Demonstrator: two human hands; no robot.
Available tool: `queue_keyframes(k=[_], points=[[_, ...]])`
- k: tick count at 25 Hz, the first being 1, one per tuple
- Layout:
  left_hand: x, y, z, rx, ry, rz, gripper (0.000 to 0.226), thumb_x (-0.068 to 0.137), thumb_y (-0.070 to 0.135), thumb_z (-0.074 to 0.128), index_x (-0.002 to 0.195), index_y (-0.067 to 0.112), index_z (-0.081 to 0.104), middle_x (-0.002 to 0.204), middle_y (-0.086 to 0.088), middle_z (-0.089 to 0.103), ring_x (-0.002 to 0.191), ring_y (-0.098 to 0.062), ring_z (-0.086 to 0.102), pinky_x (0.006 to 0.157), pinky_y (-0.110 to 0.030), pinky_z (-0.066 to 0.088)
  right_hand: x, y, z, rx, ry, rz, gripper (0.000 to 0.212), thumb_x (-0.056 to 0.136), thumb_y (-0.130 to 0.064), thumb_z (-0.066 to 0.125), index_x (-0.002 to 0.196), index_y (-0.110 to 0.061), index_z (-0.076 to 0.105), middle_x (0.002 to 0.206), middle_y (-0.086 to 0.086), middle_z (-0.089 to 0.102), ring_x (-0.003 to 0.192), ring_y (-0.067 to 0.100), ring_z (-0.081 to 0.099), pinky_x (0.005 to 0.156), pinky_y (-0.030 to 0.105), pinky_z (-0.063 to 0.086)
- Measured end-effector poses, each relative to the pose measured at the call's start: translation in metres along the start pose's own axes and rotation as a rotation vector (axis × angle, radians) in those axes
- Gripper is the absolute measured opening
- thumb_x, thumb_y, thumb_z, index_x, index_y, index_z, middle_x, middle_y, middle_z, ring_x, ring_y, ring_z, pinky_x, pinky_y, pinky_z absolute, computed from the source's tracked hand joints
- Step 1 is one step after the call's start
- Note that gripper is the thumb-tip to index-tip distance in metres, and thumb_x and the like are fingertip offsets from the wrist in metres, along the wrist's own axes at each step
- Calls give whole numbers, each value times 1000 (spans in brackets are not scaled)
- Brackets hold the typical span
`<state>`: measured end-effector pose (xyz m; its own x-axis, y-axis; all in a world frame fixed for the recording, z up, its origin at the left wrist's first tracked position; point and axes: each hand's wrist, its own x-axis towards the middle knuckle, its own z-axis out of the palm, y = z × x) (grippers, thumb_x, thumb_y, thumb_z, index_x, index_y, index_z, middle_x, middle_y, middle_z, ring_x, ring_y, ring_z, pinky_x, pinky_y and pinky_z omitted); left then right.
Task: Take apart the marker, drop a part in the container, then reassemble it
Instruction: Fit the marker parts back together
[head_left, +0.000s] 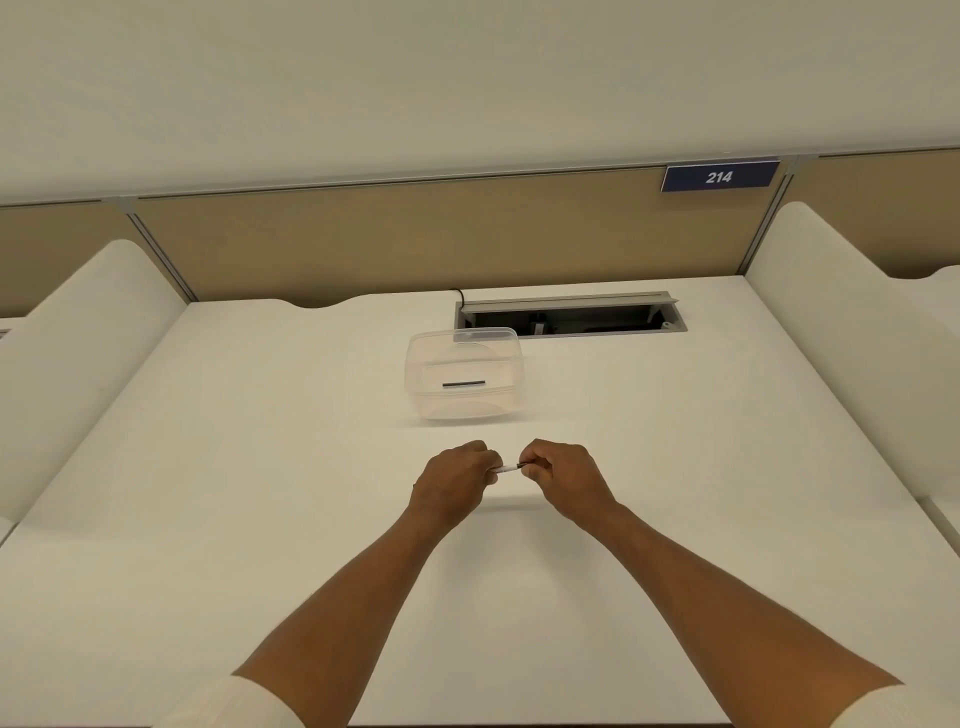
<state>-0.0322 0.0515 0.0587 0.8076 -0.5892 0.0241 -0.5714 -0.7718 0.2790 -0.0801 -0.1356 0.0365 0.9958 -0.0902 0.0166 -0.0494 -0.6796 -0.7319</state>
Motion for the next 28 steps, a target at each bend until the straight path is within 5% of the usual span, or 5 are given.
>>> queue_keyframes(k=[18,28], points=[[5,8,-4,0,12,6,12,91,17,59,97,18,69,90,1,64,77,-25,60,60,-32,41,7,-1,3,-98,-61,-36,21,91,-15,48,71,-23,51,63,-7,51,63,19,46,59,39,42],[11,4,-6,14,-16,17,13,92,18,58,100,19,69,92,2,64,80,-24,61,63,-34,46,5,-7,7,289,-148,265,36,99,-25,41,67,-12,53,58,-2,48,52,12,40,52,24,32]])
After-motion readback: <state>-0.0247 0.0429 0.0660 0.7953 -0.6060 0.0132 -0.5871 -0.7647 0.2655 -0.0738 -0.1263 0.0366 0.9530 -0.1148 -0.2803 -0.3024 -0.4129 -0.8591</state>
